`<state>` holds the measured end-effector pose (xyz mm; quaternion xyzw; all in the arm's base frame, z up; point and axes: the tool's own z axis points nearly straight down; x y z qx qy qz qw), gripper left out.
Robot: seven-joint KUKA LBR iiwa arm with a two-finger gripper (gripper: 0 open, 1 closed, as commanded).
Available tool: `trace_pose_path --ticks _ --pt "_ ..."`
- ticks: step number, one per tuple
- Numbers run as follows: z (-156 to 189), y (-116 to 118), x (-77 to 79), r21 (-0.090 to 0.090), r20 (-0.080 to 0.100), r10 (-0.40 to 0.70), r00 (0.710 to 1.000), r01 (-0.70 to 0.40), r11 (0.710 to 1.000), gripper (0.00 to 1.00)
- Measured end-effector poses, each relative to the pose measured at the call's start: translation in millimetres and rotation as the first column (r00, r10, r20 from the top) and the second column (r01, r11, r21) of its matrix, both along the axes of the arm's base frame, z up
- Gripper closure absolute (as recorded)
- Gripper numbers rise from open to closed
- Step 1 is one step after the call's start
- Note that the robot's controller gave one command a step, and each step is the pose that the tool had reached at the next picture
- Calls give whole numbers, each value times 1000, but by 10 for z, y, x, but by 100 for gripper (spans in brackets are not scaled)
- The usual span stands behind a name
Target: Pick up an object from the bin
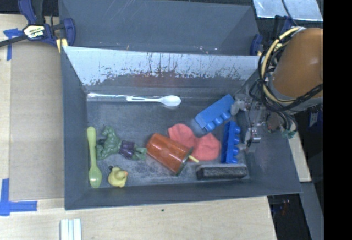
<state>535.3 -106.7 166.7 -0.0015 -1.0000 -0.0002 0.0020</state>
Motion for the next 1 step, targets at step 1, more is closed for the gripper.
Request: trace_pose_path --ticks 1 --pt "39 4 20 -1 8 3 1000 -3 1000 0"
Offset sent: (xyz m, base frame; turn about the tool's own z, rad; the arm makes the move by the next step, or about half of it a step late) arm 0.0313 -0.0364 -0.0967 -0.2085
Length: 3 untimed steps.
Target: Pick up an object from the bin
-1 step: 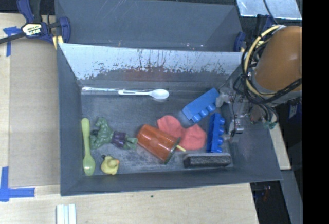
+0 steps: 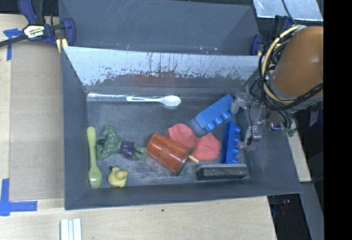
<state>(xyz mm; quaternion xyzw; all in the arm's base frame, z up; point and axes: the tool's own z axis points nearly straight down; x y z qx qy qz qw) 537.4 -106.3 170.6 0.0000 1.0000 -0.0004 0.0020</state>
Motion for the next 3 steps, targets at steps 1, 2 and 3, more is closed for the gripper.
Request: trace_pose_path --ticks 1,2,3 --pt "-592 -226 191 -2 2 126 992 -126 992 0" --pt "-996 -419 358 -5 7 393 920 -393 920 0" --pt "-979 -311 375 -4 10 653 757 -653 757 0"
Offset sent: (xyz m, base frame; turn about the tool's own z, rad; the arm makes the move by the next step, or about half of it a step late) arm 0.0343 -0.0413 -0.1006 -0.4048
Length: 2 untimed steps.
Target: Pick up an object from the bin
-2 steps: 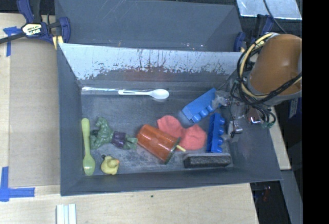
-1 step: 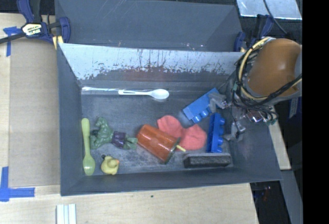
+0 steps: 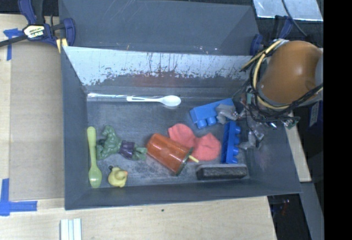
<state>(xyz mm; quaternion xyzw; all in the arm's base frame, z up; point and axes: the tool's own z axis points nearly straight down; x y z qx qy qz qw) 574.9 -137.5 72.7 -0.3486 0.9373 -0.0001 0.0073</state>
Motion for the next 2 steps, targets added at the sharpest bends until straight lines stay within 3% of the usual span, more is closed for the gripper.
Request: trace_pose_path --ticks 1,2 --pt "-2 46 -6 -2 2 72 997 -72 997 0" --pt "17 18 20 0 8 37 999 -37 999 100"
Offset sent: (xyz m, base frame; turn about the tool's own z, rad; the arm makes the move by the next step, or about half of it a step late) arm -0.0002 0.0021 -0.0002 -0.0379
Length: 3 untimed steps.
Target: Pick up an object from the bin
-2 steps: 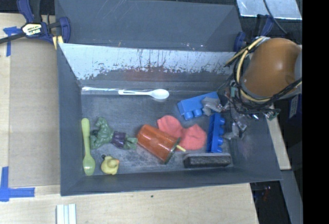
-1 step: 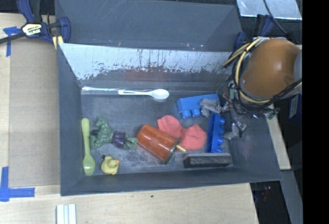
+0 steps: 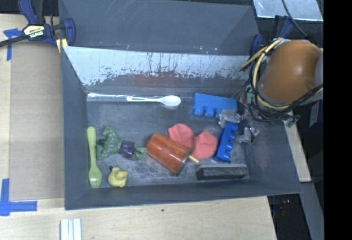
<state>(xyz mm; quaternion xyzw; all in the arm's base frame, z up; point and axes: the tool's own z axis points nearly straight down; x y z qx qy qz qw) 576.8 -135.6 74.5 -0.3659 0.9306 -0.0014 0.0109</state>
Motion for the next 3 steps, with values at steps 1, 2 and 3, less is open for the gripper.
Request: trace_pose_path --ticks 1,2,3 --pt "0 -2 -1 0 0 0 1000 0 1000 100" --pt "146 11 -37 3 -12 0 1000 0 1000 100" --pt "505 3 -10 1 -2 -2 1000 2 1000 100"
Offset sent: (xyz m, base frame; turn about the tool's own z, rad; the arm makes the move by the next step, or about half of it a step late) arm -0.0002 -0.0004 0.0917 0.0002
